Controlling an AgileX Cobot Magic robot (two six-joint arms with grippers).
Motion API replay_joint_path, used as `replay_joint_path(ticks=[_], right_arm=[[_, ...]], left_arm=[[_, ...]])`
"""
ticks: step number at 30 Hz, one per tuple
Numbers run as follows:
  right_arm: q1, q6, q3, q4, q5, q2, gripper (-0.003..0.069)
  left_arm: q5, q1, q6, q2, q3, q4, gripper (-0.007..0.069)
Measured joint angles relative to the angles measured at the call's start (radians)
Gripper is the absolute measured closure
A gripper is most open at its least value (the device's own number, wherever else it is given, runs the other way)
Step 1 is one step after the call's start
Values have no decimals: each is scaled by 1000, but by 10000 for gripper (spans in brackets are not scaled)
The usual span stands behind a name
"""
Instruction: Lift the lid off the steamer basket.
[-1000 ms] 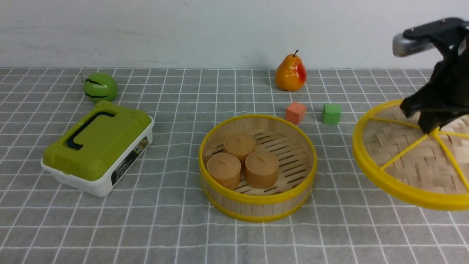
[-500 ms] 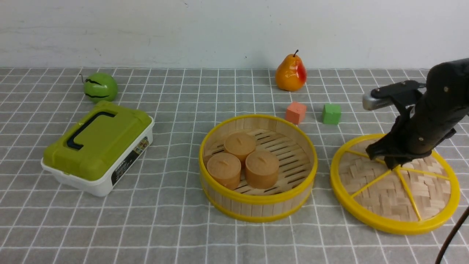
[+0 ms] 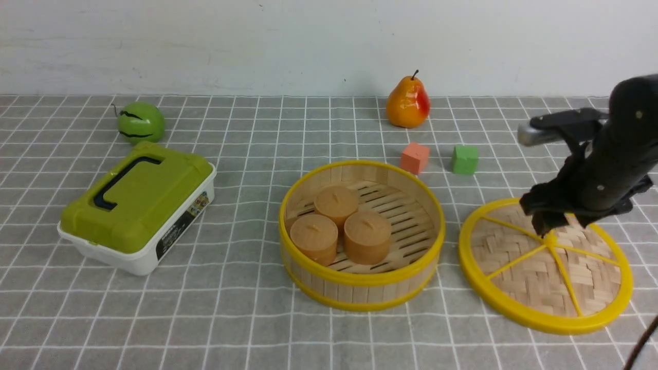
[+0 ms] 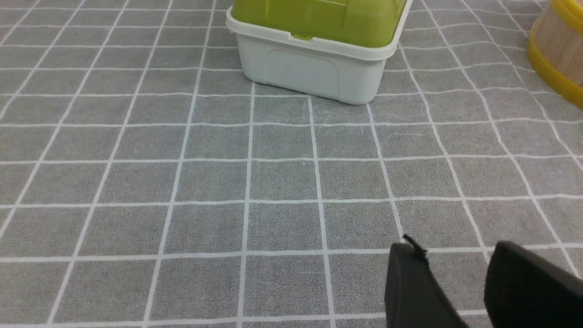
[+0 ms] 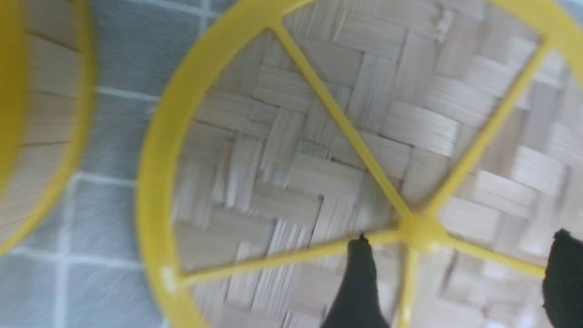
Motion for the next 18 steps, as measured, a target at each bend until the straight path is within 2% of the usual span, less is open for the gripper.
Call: replay_joint_path(ticks=[3,5,6,9,15,17,18], right_arm=[[0,-47,0,85,32,-134,167],[0,-108,10,179,46,-250,200],[0,-113,12,186,49,-260,204],[0,-188,78,261,53,-433,323],[0,-205,269,277,39,-726,601],[0,-207,348,279,18,-822,659],[0,-207,355,280,16,-831,664]], left_arm=[[0,0,0,0,0,0,386],[0,0,0,0,0,0,386],[0,0,0,0,0,0,386],[0,0,0,0,0,0,386],[0,0,0,0,0,0,386],[0,0,0,0,0,0,386],[0,0,0,0,0,0,386]])
